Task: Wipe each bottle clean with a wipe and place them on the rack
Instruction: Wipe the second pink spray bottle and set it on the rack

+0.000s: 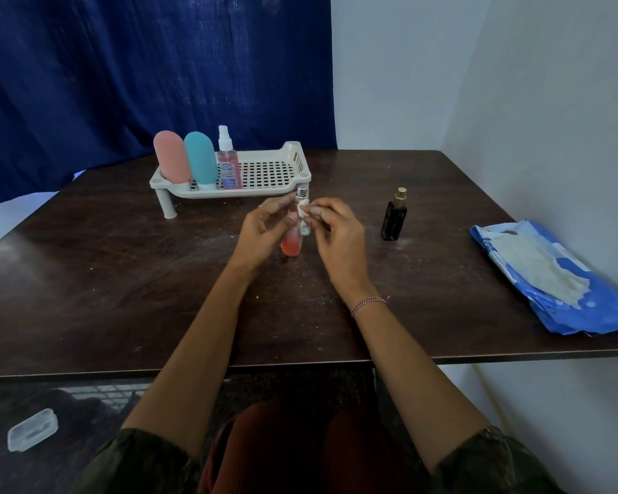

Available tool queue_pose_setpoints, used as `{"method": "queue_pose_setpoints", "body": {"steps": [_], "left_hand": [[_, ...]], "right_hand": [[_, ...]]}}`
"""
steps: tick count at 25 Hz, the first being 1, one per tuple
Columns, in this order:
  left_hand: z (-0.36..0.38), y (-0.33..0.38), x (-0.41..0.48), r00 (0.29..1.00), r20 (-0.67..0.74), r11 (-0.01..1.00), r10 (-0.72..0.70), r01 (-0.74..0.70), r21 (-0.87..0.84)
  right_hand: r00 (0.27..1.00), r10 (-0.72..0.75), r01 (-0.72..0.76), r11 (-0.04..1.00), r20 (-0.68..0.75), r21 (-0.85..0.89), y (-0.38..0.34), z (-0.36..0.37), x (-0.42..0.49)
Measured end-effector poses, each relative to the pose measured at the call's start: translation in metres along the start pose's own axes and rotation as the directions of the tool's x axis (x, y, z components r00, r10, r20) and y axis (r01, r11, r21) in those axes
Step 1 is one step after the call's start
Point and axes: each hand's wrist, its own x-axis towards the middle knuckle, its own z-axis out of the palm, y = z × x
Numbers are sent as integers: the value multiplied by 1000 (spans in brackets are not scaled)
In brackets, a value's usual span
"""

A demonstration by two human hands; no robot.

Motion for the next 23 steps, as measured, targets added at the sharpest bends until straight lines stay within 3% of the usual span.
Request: {"method": "queue_pose_setpoints", "body": {"steps": [5, 9, 15, 18, 23], "left_hand": [[-2, -3, 1, 1000, -18, 999, 2, -1, 47], [-2, -7, 4, 999, -48, 995, -7, 11, 95], [-8, -7, 7, 947, -272, 965, -170, 104, -241], [-7, -7, 8, 954, -215, 936, -208, 131, -325], [1, -11, 10, 970, -94, 954, -222, 196, -228]], "right_hand": [[988, 149, -144, 985, -43, 94, 2, 2, 4], [989, 143, -144, 987, 18, 72, 1, 4, 2], [974, 42, -39, 999, 223, -21, -2, 8, -4], [983, 65, -65, 998, 174, -8, -1, 5, -2], [991, 62, -65, 998, 119, 23, -2, 4, -1]]}}
